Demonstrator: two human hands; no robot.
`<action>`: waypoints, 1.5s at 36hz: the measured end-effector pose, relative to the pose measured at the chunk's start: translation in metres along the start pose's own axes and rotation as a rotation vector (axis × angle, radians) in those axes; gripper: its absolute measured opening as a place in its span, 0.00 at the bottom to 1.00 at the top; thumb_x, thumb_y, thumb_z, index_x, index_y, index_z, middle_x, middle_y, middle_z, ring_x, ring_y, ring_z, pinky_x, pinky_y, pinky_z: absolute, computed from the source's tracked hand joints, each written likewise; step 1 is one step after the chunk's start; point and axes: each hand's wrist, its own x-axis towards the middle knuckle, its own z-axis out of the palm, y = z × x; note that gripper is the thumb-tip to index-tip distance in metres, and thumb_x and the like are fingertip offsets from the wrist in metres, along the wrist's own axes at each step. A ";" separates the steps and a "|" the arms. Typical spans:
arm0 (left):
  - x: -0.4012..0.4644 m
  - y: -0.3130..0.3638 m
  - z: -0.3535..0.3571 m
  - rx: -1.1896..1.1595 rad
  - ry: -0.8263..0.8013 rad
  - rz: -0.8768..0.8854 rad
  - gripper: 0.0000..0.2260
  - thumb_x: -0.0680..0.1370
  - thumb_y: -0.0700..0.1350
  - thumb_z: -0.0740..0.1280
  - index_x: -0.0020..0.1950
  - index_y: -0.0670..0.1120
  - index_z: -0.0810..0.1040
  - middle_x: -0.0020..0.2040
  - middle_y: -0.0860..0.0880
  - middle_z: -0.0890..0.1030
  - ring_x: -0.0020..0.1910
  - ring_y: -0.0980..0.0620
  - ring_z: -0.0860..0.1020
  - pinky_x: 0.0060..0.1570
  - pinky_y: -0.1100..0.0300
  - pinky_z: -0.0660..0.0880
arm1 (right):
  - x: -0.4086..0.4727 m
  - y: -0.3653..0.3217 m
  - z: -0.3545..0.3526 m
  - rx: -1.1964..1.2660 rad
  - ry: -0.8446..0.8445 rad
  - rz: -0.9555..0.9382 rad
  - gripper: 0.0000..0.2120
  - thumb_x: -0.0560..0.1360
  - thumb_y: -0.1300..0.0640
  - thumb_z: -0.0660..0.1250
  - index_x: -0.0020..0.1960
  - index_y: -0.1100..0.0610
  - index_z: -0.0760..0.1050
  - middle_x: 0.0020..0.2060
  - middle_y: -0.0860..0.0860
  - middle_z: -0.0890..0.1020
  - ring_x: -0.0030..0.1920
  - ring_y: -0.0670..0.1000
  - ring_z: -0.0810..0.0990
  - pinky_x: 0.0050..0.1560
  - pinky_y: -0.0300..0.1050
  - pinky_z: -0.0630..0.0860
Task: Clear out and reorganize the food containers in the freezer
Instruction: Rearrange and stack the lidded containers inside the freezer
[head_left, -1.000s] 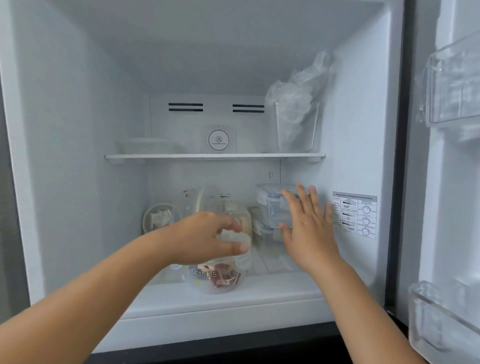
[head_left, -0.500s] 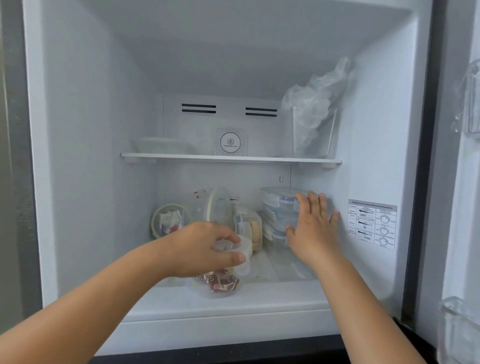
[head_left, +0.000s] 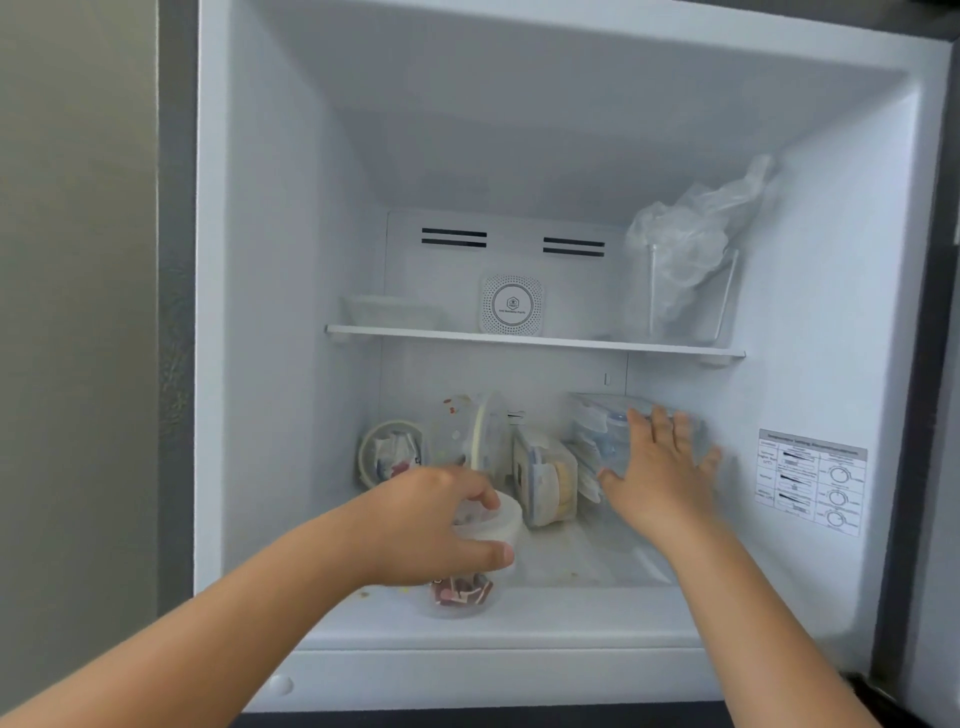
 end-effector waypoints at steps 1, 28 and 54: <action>-0.002 -0.001 0.000 -0.003 -0.002 -0.002 0.24 0.68 0.66 0.66 0.60 0.60 0.72 0.62 0.59 0.73 0.57 0.58 0.73 0.57 0.61 0.69 | -0.002 -0.006 0.001 -0.005 0.004 -0.028 0.36 0.77 0.43 0.58 0.77 0.52 0.44 0.77 0.54 0.44 0.76 0.56 0.39 0.71 0.66 0.42; -0.020 0.000 0.015 0.210 0.153 0.109 0.29 0.68 0.68 0.62 0.63 0.55 0.64 0.63 0.59 0.69 0.59 0.55 0.72 0.56 0.61 0.68 | 0.015 -0.072 0.030 -0.058 -0.097 -0.158 0.23 0.74 0.48 0.64 0.64 0.56 0.63 0.60 0.60 0.72 0.60 0.62 0.71 0.58 0.52 0.67; -0.016 -0.008 0.021 0.210 0.257 0.129 0.24 0.66 0.72 0.58 0.55 0.61 0.63 0.58 0.64 0.70 0.51 0.61 0.74 0.45 0.64 0.61 | 0.018 -0.031 -0.033 0.902 0.263 0.133 0.06 0.73 0.49 0.65 0.49 0.45 0.78 0.48 0.45 0.81 0.47 0.46 0.77 0.47 0.40 0.68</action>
